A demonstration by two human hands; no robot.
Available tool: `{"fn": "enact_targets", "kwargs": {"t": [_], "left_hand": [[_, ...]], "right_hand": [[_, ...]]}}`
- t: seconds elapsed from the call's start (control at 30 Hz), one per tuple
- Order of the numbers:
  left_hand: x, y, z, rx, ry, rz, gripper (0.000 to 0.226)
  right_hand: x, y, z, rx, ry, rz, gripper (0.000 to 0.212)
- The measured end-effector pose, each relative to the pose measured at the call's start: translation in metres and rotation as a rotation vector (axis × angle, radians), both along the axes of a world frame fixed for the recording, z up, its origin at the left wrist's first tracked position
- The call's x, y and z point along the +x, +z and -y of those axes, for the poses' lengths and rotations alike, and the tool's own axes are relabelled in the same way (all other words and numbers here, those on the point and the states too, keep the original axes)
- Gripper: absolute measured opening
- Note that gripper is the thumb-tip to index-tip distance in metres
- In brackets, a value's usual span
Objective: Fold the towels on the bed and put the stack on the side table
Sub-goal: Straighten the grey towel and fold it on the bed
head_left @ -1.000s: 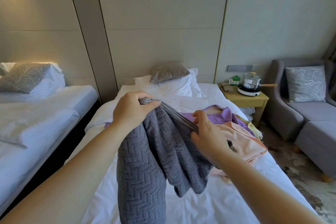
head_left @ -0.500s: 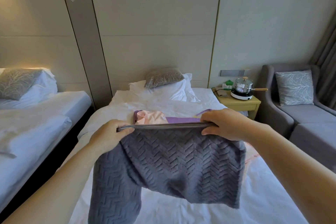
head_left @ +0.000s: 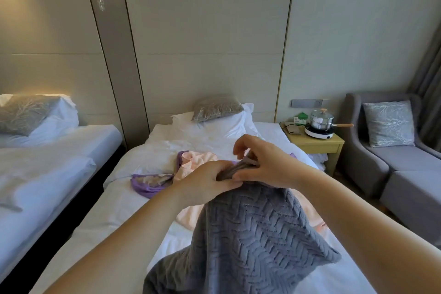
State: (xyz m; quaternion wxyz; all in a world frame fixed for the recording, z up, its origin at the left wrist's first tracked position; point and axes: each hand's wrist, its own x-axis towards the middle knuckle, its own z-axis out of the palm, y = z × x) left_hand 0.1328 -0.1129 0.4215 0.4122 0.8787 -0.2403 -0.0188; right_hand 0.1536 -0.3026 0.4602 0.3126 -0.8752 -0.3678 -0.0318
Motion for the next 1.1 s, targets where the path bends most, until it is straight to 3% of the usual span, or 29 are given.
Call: {"fn": "enact_targets", "kwargs": {"t": [0.13,0.33,0.5,0.6,0.67,0.77,0.9,1.0,1.1], "left_hand": [[0.002,-0.005,-0.001,-0.048,0.084,0.069,0.013],[-0.008,0.002,0.002,-0.232,0.077,0.053,0.044],[-0.016,0.01,0.005,-0.278,-0.024,-0.01,0.068],[-0.017,0.01,0.007,-0.332,-0.019,-0.028,0.06],[-0.017,0.011,0.01,-0.376,0.023,-0.04,0.042],[-0.015,0.013,0.013,-0.371,0.128,0.105,0.019],[-0.013,0.021,0.003,-0.482,0.219,0.101,0.006],[-0.014,0.033,-0.007,-0.649,0.161,0.004,0.007],[-0.015,0.049,-0.018,-0.72,0.14,0.009,0.008]], "right_hand": [[-0.007,-0.014,0.023,0.21,-0.115,-0.093,0.053],[-0.012,-0.023,0.02,0.326,-0.205,0.054,0.012],[-0.015,-0.016,0.014,0.424,-0.026,-0.191,0.009],[-0.012,-0.017,0.007,0.465,-0.023,-0.247,0.004],[-0.011,-0.019,0.0,0.563,-0.076,-0.242,0.009],[-0.01,-0.023,-0.004,0.624,-0.161,-0.21,0.018],[-0.014,-0.032,0.006,0.622,-0.083,-0.379,0.028],[-0.015,-0.039,0.015,0.468,0.017,-0.519,0.034],[-0.018,-0.039,0.019,0.155,-0.012,-0.528,0.02]]}}
